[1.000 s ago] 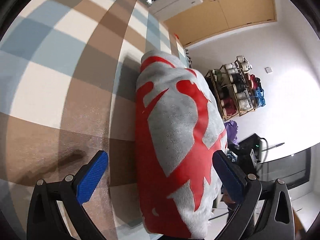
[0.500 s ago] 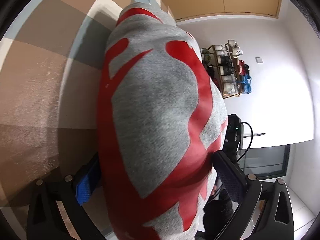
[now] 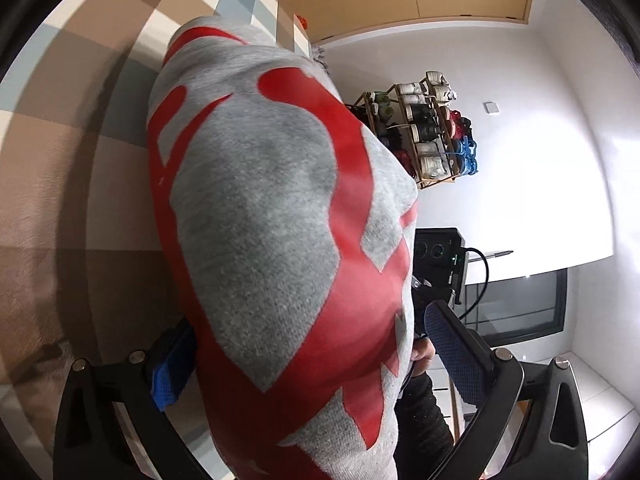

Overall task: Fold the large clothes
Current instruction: 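Lift the hoodie bundle off the bed with both grippers and carry it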

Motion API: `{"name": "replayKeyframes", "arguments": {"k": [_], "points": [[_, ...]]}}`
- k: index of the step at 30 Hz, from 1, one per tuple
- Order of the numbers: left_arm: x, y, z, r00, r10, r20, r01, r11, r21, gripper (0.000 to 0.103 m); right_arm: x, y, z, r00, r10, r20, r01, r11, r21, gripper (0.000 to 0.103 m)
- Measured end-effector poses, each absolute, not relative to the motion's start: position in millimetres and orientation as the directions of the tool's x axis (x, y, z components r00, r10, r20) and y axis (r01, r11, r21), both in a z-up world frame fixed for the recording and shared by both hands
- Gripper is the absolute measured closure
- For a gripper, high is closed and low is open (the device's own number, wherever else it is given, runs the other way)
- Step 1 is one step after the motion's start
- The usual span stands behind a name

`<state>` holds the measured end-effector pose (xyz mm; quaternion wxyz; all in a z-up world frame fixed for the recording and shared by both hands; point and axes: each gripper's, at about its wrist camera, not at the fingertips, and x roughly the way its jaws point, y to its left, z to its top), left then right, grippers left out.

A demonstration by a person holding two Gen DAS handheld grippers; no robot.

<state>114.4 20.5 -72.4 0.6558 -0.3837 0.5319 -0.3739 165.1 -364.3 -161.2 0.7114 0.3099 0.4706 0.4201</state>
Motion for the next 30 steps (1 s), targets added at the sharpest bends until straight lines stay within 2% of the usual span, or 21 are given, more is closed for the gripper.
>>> {"name": "replayKeyframes", "arguments": {"k": [6, 9, 10, 11, 12, 15, 20, 24, 25, 27, 28, 30], "points": [[98, 45, -73, 0.149, -0.885, -0.441, 0.04, 0.451, -0.892, 0.002, 160, -343, -167, 0.101, 0.915, -0.39, -0.287, 0.402, 0.869, 0.02], [96, 64, -86, 0.152, -0.87, -0.469, -0.017, 0.472, -0.882, 0.002, 158, -349, -176, 0.085, 0.888, -0.451, -0.241, 0.457, 0.856, 0.019], [96, 72, -87, 0.162, -0.865, -0.475, -0.028, 0.477, -0.879, 0.002, 159, -352, -176, 0.1, 0.873, -0.478, -0.236, 0.488, 0.841, 0.016], [97, 77, -86, 0.18, -0.861, -0.476, -0.029, 0.479, -0.877, 0.002, 161, -358, -175, 0.128, 0.854, -0.503, -0.229, 0.519, 0.823, 0.006], [99, 83, -82, 0.208, -0.854, -0.476, -0.021, 0.483, -0.875, 0.002, 165, -371, -171, 0.182, 0.843, -0.507, -0.212, 0.537, 0.817, 0.0], [105, 84, -73, 0.256, -0.826, -0.502, 0.025, 0.524, -0.851, 0.002, 173, -388, -169, 0.23, 0.868, -0.44, -0.16, 0.479, 0.863, 0.0], [118, 68, -103, 0.192, -0.828, -0.526, -0.045, 0.528, -0.848, 0.002, 192, -353, -188, 0.054, 0.878, -0.476, -0.109, 0.479, 0.871, 0.0], [122, 60, -112, 0.175, -0.825, -0.537, -0.039, 0.539, -0.841, 0.001, 199, -325, -188, -0.023, 0.86, -0.51, -0.151, 0.502, 0.852, 0.0], [125, 59, -114, 0.168, -0.832, -0.529, -0.041, 0.531, -0.847, 0.001, 200, -321, -187, -0.034, 0.856, -0.517, -0.161, 0.505, 0.848, 0.0], [131, 58, -119, 0.146, -0.894, -0.423, -0.058, 0.419, -0.906, 0.002, 204, -311, -188, -0.061, 0.854, -0.517, -0.181, 0.5, 0.847, 0.0], [132, 54, -117, 0.133, -0.906, -0.401, -0.058, 0.397, -0.916, 0.002, 204, -308, -189, -0.068, 0.86, -0.506, -0.185, 0.487, 0.853, 0.0], [133, 40, -106, 0.11, -0.892, -0.439, 0.01, 0.443, -0.897, 0.002, 204, -306, -188, -0.051, 0.881, -0.471, -0.212, 0.451, 0.867, 0.001]]}}
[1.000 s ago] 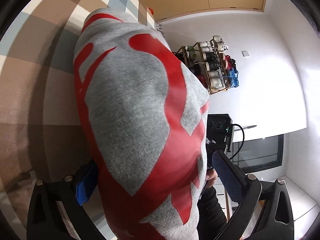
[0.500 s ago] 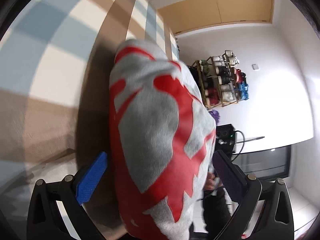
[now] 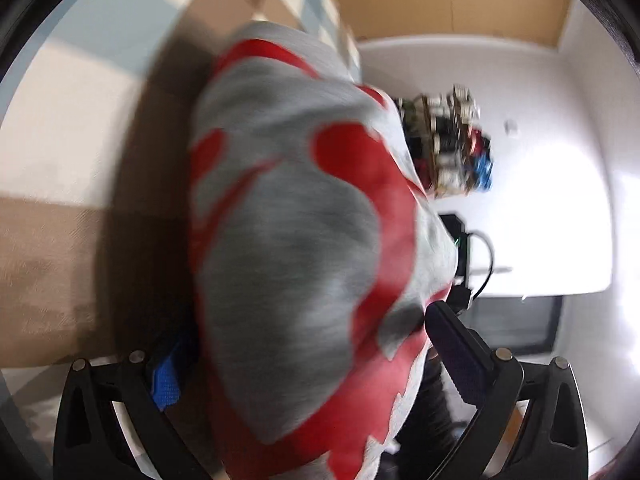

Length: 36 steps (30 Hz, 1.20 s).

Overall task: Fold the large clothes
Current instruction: 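Lift the hoodie bundle off the bed with both grippers and carry it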

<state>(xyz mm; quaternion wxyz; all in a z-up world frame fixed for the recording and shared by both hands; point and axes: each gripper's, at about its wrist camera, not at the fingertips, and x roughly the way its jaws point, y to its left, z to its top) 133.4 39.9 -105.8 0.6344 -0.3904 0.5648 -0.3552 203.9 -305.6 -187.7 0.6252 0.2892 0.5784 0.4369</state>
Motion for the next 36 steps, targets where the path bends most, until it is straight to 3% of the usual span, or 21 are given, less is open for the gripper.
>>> {"name": "replayKeyframes", "arguments": {"k": [5, 15, 19, 36], "points": [[137, 20, -86, 0.076, -0.892, -0.446, 0.049, 0.45, -0.891, 0.002, 196, -312, -167, 0.006, 0.939, -0.343, -0.292, 0.33, 0.898, 0.002], [140, 36, -63, 0.144, -0.876, -0.46, 0.064, 0.472, -0.879, 0.001, 201, -292, -147, -0.013, 0.958, -0.287, -0.335, 0.266, 0.904, 0.002], [138, 66, -56, 0.195, -0.858, -0.475, 0.036, 0.49, -0.871, 0.001, 205, -239, -137, -0.045, 0.961, -0.273, -0.341, 0.242, 0.908, 0.002], [106, 319, -12, 0.45, -0.67, -0.59, -0.151, 0.594, -0.79, 0.001, 212, 63, -91, -0.305, 0.917, -0.257, -0.345, 0.145, 0.927, 0.002]]}}
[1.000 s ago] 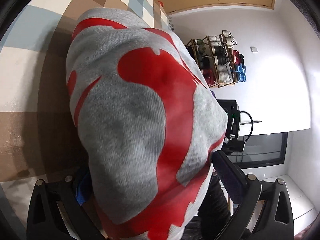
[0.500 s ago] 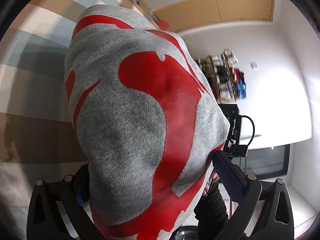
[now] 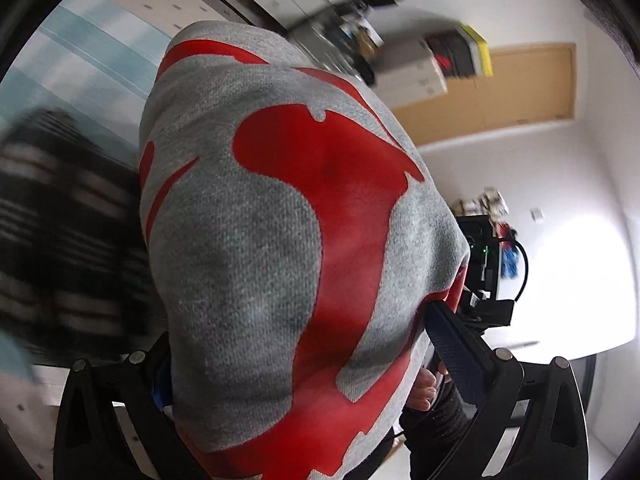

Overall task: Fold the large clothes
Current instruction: 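Lift the hoodie bundle off the bed with both grippers and carry it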

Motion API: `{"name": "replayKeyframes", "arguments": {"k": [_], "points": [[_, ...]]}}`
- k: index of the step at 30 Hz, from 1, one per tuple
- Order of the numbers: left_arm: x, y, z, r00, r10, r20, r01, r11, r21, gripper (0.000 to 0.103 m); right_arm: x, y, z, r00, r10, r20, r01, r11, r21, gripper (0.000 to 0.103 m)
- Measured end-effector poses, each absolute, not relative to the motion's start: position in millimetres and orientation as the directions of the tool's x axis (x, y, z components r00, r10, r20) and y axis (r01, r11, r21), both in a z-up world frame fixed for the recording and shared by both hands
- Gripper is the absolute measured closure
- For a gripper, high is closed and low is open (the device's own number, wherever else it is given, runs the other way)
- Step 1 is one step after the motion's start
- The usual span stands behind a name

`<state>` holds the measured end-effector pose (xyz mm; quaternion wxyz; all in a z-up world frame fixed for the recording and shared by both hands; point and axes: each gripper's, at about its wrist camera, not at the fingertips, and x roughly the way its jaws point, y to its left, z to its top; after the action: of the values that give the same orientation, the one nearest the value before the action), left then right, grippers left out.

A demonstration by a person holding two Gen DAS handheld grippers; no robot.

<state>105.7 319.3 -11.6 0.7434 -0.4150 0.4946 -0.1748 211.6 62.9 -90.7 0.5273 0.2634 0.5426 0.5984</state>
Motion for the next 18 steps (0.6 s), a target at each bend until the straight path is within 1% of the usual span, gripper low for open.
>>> {"name": "replayKeyframes", "arguments": {"k": [4, 5, 6, 8, 9, 10, 11, 12, 13, 15, 16, 18], "points": [[103, 357, -1, 0.468, -0.607, -0.642, -0.209, 0.63, -0.748, 0.001, 205, 126, -88, -0.357, 0.906, -0.228, -0.318, 0.111, 0.941, 0.002], [105, 368, 0, 0.47, -0.595, -0.652, -0.201, 0.647, -0.736, 0.001, 204, 136, -89, -0.357, 0.909, -0.218, -0.308, 0.106, 0.946, 0.002], [106, 371, -4, 0.477, -0.586, -0.655, -0.2, 0.654, -0.73, 0.001, 203, 149, -95, -0.355, 0.912, -0.204, -0.282, 0.104, 0.954, 0.002], [111, 380, -24, 0.472, -0.56, -0.68, -0.228, 0.668, -0.708, 0.001, 202, 165, -112, -0.356, 0.911, -0.208, -0.234, 0.128, 0.964, 0.002], [114, 390, -49, 0.454, -0.561, -0.692, -0.271, 0.652, -0.708, 0.001, 202, 176, -125, -0.357, 0.906, -0.227, -0.208, 0.16, 0.965, 0.002], [115, 390, -60, 0.438, -0.565, -0.699, -0.307, 0.637, -0.707, 0.001, 201, 184, -142, -0.363, 0.895, -0.26, -0.2, 0.197, 0.96, 0.002], [116, 397, -86, 0.413, -0.571, -0.71, -0.352, 0.619, -0.702, 0.001, 200, 191, -162, -0.368, 0.873, -0.319, -0.211, 0.256, 0.943, 0.002], [115, 404, -109, 0.406, -0.57, -0.714, -0.394, 0.596, -0.7, 0.001, 201, 193, -178, -0.371, 0.86, -0.351, -0.201, 0.295, 0.934, 0.001], [113, 410, -120, 0.416, -0.574, -0.705, -0.411, 0.573, -0.709, 0.001, 202, 193, -193, -0.381, 0.848, -0.37, -0.189, 0.32, 0.928, 0.001], [105, 411, -133, 0.463, -0.608, -0.644, -0.407, 0.5, -0.765, 0.001, 206, 185, -210, -0.388, 0.83, -0.4, -0.199, 0.348, 0.916, 0.001], [103, 406, -130, 0.474, -0.6, -0.644, -0.393, 0.51, -0.765, 0.001, 208, 178, -212, -0.386, 0.832, -0.399, -0.21, 0.342, 0.916, 0.001], [98, 396, -123, 0.472, -0.553, -0.687, -0.382, 0.574, -0.724, 0.001, 213, 165, -207, -0.36, 0.825, -0.435, -0.259, 0.36, 0.896, 0.0]]}}
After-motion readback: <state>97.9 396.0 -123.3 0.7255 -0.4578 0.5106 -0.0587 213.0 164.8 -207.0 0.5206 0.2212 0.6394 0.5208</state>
